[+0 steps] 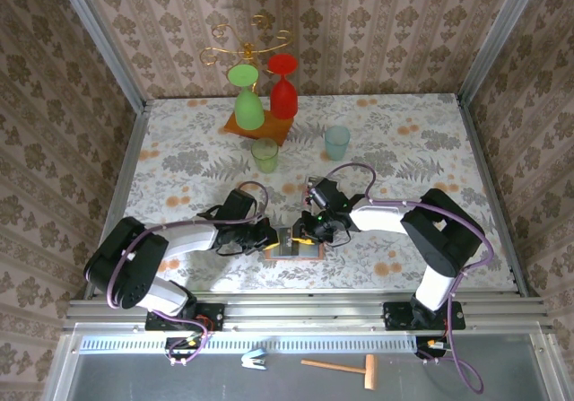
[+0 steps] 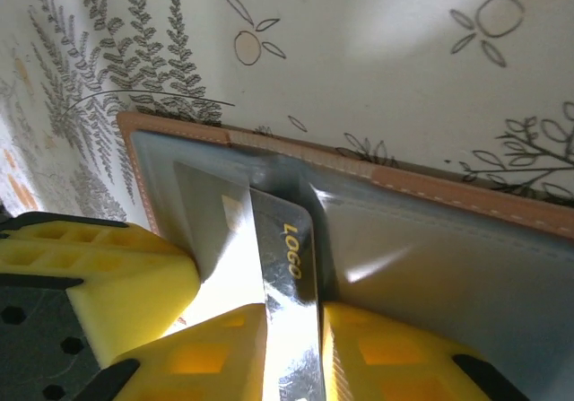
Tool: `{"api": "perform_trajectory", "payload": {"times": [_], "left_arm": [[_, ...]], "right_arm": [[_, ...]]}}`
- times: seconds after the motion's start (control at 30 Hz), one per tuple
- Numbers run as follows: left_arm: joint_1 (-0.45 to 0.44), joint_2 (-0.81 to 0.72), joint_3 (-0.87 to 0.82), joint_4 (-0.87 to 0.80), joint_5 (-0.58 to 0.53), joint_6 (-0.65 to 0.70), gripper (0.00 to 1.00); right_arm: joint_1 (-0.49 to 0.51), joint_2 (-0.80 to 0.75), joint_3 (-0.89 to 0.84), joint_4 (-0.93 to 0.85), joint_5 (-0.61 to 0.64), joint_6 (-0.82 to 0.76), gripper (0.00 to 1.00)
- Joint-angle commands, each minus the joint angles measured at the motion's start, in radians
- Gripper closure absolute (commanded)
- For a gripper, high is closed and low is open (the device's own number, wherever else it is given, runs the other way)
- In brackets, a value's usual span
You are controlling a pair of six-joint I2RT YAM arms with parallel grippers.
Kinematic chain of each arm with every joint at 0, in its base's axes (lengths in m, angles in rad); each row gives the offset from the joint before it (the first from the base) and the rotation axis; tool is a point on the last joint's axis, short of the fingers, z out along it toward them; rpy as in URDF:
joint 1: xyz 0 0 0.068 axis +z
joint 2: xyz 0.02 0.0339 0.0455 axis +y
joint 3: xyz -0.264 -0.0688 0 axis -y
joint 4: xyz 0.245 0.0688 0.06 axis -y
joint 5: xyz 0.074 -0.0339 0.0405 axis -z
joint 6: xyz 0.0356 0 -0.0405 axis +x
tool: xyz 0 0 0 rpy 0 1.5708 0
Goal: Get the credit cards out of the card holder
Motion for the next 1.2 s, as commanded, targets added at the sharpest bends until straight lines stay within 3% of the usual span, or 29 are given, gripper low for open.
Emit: {"api": "perform_trajectory", "payload": {"times": [0.0,0.67,1.17], "left_arm": [[-0.004,0.031,-0.002,-0.038,-0.020,0.026,0.95],[-0.004,0.028,-0.010,-0.037,-0.020,0.023,0.95],[-0.003,0.015,-0.016,-0.043,-0.019,0.020,0.95]], "right_arm": [[-0.008,0.025,-0.024,0.058,-0.047,0.028,0.79],[-0.027,-0.058,-0.052,0.040,-0.021,0.020,0.94],[-0.068,-0.118,-0.117,-0.018,0.008,-0.031,0.94]]}}
